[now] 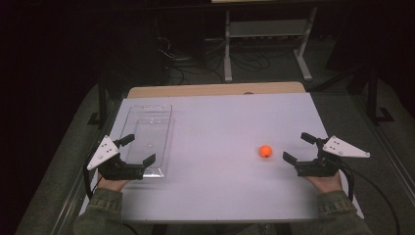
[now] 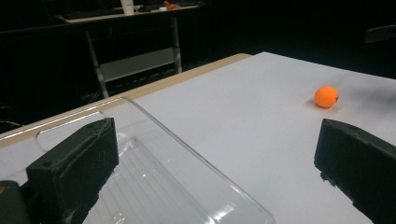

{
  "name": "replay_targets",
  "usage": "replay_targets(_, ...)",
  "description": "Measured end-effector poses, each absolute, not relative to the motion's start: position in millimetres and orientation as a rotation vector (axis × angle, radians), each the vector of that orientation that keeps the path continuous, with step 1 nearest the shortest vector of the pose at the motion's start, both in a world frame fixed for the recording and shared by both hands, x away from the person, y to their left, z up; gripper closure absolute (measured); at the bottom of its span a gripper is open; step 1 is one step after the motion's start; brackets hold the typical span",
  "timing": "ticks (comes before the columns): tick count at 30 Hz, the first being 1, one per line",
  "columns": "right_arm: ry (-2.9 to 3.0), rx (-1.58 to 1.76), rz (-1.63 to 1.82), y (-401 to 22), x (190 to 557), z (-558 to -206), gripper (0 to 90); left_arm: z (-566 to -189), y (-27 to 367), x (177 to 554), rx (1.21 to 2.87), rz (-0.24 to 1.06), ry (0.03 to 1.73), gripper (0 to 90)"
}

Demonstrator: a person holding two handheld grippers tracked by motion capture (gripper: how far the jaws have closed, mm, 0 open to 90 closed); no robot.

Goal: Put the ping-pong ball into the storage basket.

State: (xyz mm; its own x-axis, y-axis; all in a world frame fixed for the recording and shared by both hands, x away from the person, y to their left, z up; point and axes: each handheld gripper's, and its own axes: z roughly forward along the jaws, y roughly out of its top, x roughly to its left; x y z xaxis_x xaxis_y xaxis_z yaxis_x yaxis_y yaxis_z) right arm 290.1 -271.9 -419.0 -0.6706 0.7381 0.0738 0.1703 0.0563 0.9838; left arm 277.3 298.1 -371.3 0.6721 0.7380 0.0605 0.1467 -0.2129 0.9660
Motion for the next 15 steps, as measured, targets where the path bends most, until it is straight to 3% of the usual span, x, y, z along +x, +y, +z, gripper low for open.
replay_targets(15,1.881,0.901,1.658,-273.2,289.9,-418.3,0.0,-359.9,282.8,282.8,1.776,0.628,0.678,0.0)
